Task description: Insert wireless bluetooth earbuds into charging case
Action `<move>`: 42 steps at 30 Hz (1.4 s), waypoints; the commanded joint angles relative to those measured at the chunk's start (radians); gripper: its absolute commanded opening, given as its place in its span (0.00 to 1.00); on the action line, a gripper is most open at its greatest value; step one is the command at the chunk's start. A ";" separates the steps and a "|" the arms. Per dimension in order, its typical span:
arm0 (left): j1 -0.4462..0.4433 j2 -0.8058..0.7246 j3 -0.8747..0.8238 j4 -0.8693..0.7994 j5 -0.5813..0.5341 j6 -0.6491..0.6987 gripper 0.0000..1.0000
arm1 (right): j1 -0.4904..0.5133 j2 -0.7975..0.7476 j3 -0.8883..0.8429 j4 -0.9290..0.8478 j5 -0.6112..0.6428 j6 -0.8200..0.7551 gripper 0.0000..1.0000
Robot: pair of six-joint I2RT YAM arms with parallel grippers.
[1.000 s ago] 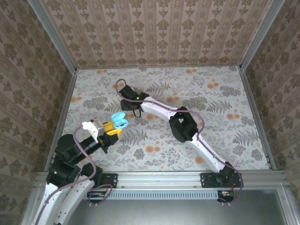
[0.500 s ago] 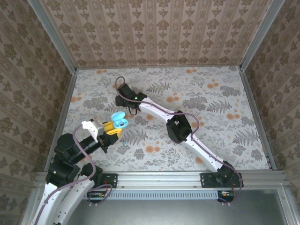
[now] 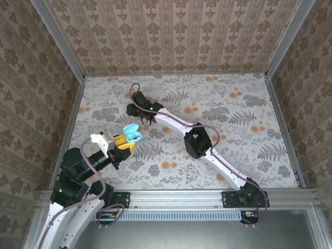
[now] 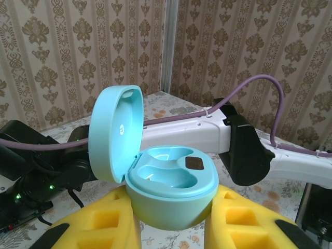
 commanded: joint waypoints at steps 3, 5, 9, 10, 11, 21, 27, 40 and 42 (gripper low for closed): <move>0.005 -0.021 0.022 0.008 0.010 -0.020 0.24 | 0.013 0.040 0.017 -0.015 -0.032 0.003 0.41; 0.004 -0.021 0.023 0.008 0.011 -0.021 0.24 | 0.017 0.038 0.016 -0.023 -0.032 -0.007 0.36; 0.005 -0.021 0.022 0.007 0.011 -0.023 0.23 | 0.030 0.037 0.015 -0.054 -0.018 -0.041 0.29; 0.004 -0.021 0.024 0.006 0.012 -0.023 0.23 | 0.035 0.037 0.014 -0.066 -0.012 -0.052 0.28; 0.004 -0.021 0.024 0.007 0.010 -0.023 0.23 | 0.040 0.034 0.013 -0.077 -0.007 -0.061 0.27; 0.004 -0.021 0.024 0.005 0.012 -0.027 0.23 | 0.062 -0.053 -0.110 -0.123 0.024 -0.121 0.18; 0.005 -0.021 0.025 0.003 0.011 -0.029 0.23 | 0.054 -0.140 -0.188 -0.147 0.028 -0.130 0.13; 0.004 -0.001 0.018 0.035 0.020 -0.033 0.23 | 0.012 -0.638 -0.986 0.042 -0.034 -0.139 0.12; 0.004 0.006 0.018 0.039 0.022 -0.031 0.23 | 0.006 -0.712 -1.095 0.064 -0.034 -0.133 0.13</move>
